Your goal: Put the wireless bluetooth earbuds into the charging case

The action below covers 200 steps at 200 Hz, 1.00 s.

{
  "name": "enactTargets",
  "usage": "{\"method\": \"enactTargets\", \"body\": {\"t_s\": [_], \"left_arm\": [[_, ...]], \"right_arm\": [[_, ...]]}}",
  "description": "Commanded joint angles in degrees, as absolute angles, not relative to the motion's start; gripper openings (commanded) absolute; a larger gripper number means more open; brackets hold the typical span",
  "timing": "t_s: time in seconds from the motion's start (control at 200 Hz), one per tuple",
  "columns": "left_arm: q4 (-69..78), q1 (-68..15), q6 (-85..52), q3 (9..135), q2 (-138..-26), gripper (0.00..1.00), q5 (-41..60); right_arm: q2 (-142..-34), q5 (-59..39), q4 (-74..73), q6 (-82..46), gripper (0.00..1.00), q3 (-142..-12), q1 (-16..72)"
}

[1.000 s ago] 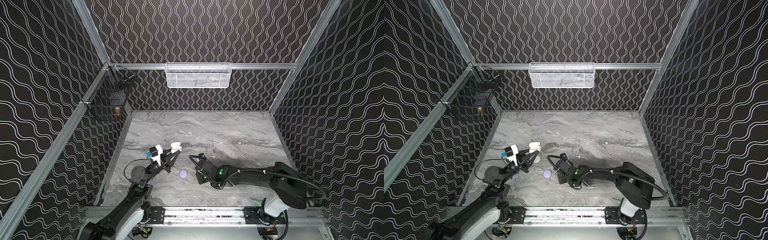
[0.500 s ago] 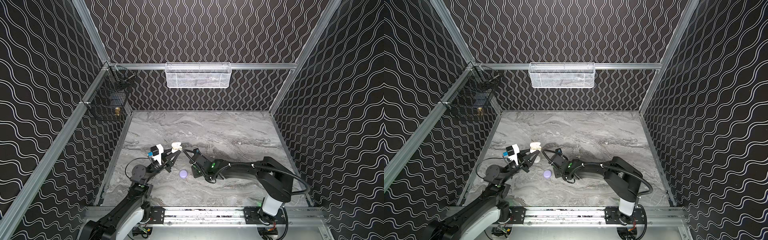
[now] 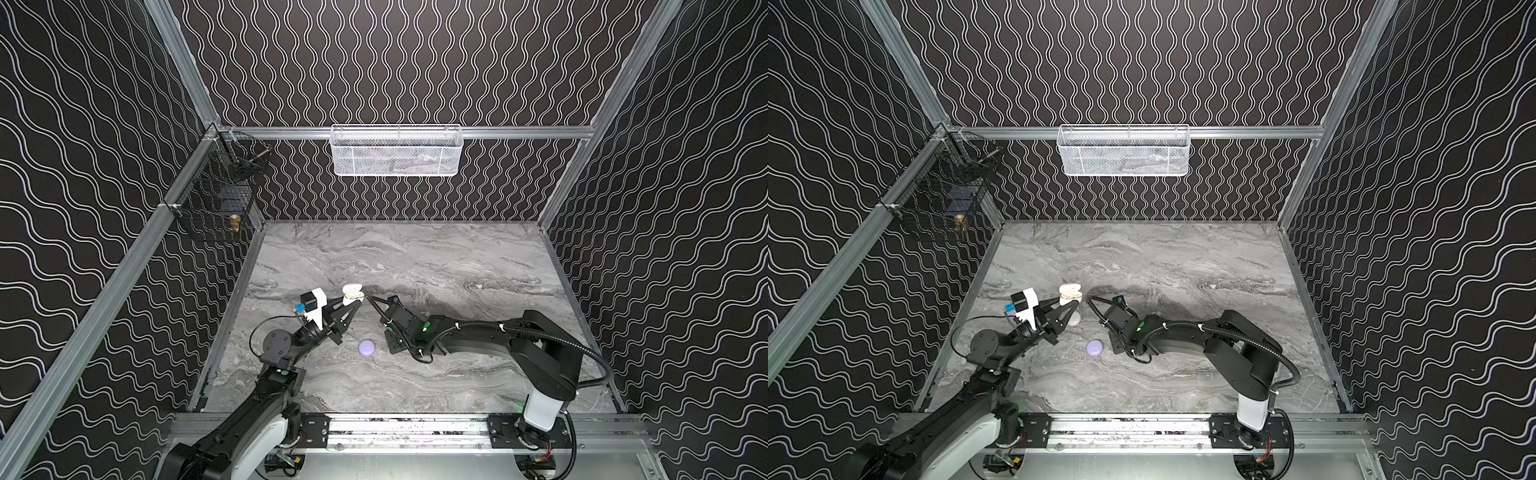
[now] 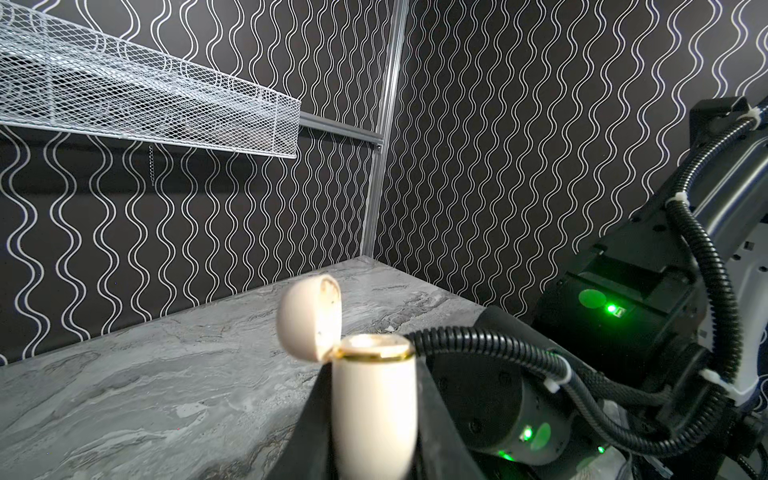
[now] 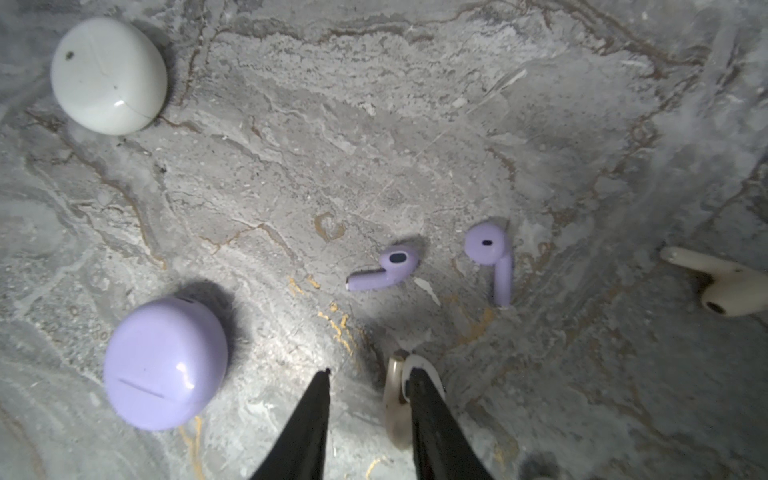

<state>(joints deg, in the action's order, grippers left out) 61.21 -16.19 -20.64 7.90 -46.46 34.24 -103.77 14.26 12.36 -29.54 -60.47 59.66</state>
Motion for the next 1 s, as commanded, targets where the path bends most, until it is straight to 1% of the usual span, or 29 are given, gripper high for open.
{"method": "enactTargets", "body": {"t_s": [0.0,0.636,0.996], "left_arm": [[61.9,-16.2,-19.9,8.4,-46.2,0.00,34.4],[62.0,-16.2,-20.4,8.6,-45.9,0.00,34.6],[62.0,-16.2,-20.7,8.6,-45.6,0.00,34.6]], "right_arm": [[-104.4,14.2,13.2,-30.1,0.35,-61.0,59.7],[-105.4,14.0,14.9,-31.5,0.34,-61.4,59.9],[-104.2,16.2,17.2,-34.0,0.33,-60.0,62.5]]}}
